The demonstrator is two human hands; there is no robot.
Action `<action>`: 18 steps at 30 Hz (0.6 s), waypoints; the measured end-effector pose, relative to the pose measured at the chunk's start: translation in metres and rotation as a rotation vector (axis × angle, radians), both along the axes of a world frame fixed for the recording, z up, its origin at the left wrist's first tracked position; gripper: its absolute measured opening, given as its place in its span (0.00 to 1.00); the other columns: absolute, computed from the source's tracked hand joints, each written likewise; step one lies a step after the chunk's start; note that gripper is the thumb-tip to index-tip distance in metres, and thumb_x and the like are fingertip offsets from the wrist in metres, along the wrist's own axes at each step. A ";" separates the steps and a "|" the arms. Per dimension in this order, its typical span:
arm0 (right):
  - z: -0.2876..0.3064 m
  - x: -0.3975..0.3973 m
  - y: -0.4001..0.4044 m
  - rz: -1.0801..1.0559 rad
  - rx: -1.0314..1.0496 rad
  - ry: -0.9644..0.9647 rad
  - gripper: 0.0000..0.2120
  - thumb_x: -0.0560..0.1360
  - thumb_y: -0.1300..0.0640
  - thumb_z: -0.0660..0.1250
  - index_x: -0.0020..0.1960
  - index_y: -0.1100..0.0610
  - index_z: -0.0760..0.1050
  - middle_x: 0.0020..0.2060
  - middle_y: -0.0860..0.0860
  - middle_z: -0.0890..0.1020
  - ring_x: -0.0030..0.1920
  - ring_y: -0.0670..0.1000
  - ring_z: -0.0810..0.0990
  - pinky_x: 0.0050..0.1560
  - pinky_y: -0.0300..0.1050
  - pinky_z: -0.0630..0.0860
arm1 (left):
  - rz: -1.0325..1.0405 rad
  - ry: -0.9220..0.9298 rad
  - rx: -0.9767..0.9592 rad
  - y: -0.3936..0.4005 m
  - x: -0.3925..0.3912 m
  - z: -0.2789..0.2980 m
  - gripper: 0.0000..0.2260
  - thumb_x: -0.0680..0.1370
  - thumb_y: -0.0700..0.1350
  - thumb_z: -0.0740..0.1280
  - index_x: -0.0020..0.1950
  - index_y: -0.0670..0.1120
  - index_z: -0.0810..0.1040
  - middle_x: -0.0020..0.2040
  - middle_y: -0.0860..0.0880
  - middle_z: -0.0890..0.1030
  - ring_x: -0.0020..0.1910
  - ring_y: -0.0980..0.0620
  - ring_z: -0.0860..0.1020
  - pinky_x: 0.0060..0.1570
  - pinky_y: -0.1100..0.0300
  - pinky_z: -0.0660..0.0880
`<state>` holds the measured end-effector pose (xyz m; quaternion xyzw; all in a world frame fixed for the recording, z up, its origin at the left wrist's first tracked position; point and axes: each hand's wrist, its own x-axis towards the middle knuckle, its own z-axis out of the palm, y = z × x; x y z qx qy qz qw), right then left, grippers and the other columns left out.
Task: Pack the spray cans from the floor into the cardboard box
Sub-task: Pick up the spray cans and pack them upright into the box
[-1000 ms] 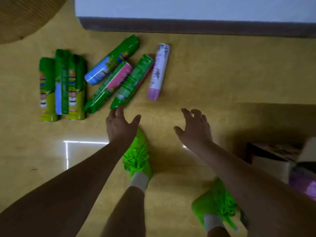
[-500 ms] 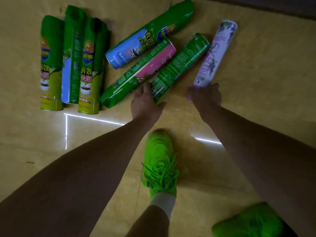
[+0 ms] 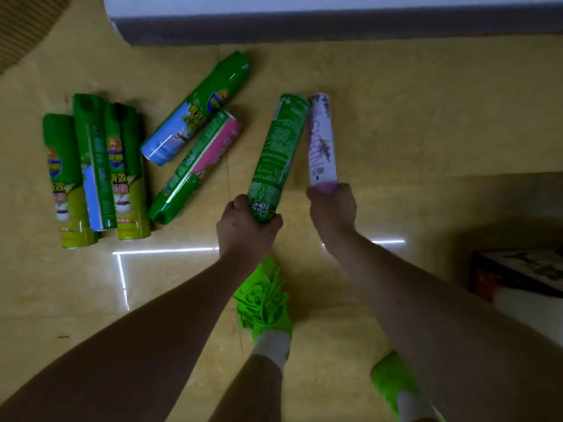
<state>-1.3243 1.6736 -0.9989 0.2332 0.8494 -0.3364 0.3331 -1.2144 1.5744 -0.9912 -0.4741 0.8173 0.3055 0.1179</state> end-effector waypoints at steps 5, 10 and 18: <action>0.067 -0.017 0.066 -0.187 -0.074 0.073 0.19 0.74 0.53 0.71 0.59 0.60 0.72 0.48 0.52 0.79 0.40 0.51 0.76 0.34 0.40 0.69 | -0.080 0.070 0.028 0.041 -0.051 0.055 0.26 0.66 0.56 0.77 0.57 0.43 0.76 0.49 0.44 0.81 0.46 0.41 0.79 0.40 0.59 0.65; 0.123 -0.031 0.159 -0.335 -0.075 0.182 0.15 0.73 0.52 0.72 0.53 0.59 0.72 0.43 0.54 0.80 0.42 0.55 0.80 0.38 0.44 0.71 | -0.213 0.214 0.063 0.118 -0.108 0.101 0.26 0.65 0.57 0.77 0.56 0.44 0.77 0.47 0.46 0.81 0.44 0.44 0.79 0.39 0.58 0.71; 0.189 -0.029 0.317 -0.578 -0.081 0.316 0.14 0.73 0.52 0.73 0.54 0.56 0.73 0.42 0.51 0.80 0.41 0.52 0.79 0.39 0.43 0.70 | -0.421 0.337 0.141 0.280 -0.159 0.156 0.24 0.64 0.58 0.77 0.54 0.47 0.79 0.46 0.50 0.83 0.43 0.48 0.81 0.43 0.52 0.78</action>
